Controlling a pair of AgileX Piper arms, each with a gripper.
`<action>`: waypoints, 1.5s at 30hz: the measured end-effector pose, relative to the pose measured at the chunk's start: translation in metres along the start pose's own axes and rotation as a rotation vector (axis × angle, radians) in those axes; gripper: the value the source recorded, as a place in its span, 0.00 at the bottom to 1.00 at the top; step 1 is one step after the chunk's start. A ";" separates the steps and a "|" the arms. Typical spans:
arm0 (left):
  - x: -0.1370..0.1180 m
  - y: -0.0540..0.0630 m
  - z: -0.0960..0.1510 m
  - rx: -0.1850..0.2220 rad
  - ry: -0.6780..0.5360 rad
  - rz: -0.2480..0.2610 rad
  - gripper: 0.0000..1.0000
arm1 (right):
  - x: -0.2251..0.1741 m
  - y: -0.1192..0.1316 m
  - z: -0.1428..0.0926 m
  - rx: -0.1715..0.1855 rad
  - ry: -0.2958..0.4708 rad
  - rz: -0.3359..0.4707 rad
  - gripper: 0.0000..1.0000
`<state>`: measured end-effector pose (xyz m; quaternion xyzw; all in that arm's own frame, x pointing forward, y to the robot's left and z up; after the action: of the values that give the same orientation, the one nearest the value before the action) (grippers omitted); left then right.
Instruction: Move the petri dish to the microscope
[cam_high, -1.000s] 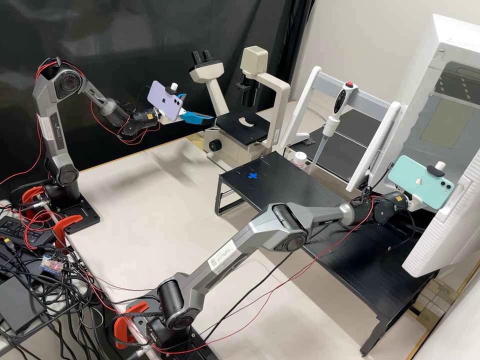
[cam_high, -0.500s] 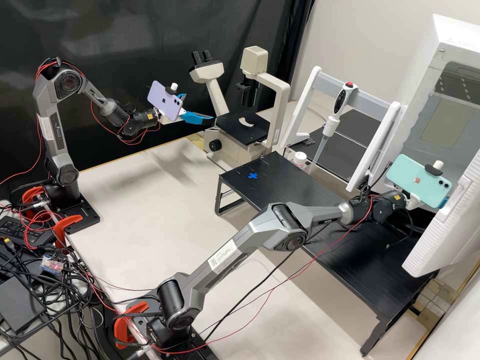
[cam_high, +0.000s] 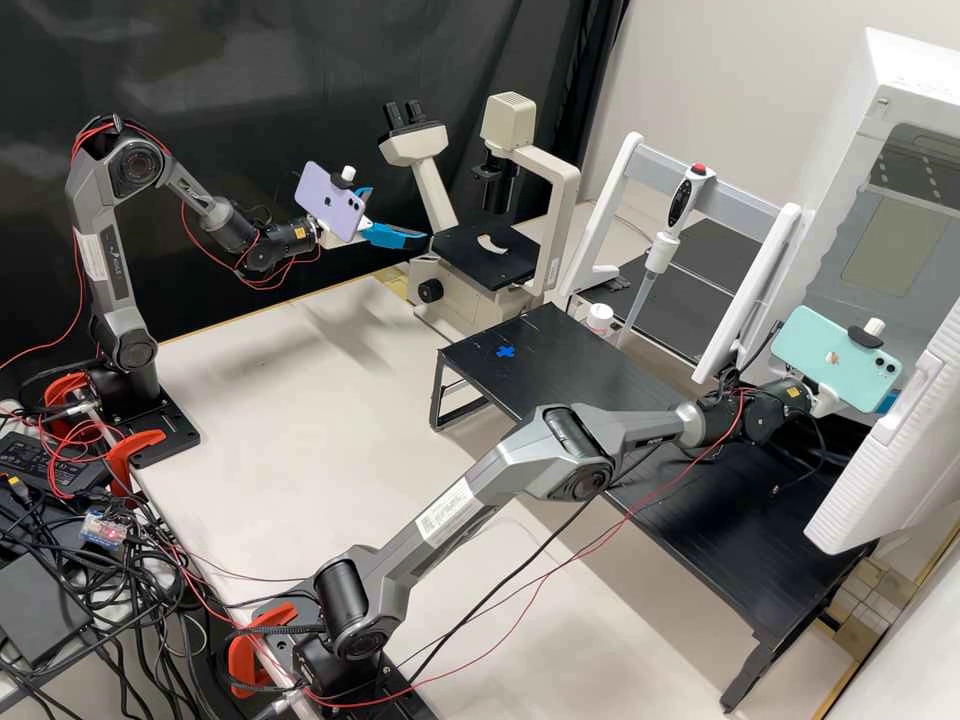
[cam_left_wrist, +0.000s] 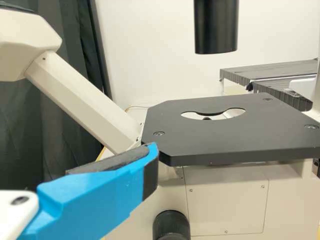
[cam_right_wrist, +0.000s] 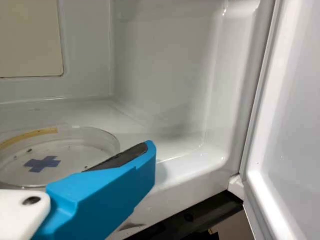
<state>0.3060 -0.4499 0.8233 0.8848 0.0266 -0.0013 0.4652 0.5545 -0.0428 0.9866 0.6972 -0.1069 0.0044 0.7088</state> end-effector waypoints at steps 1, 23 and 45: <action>0.000 0.000 0.000 0.000 0.000 0.000 1.00 | 0.000 0.000 0.000 0.000 0.000 0.000 0.00; 0.000 0.000 0.000 0.000 0.000 0.000 1.00 | 0.000 0.000 0.000 0.000 0.000 0.001 0.00; 0.000 0.000 0.000 0.000 0.000 0.000 1.00 | -0.069 0.031 0.029 0.051 0.022 -0.010 0.00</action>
<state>0.3060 -0.4499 0.8233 0.8848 0.0266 -0.0013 0.4652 0.4786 -0.0605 1.0065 0.7157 -0.0952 0.0112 0.6918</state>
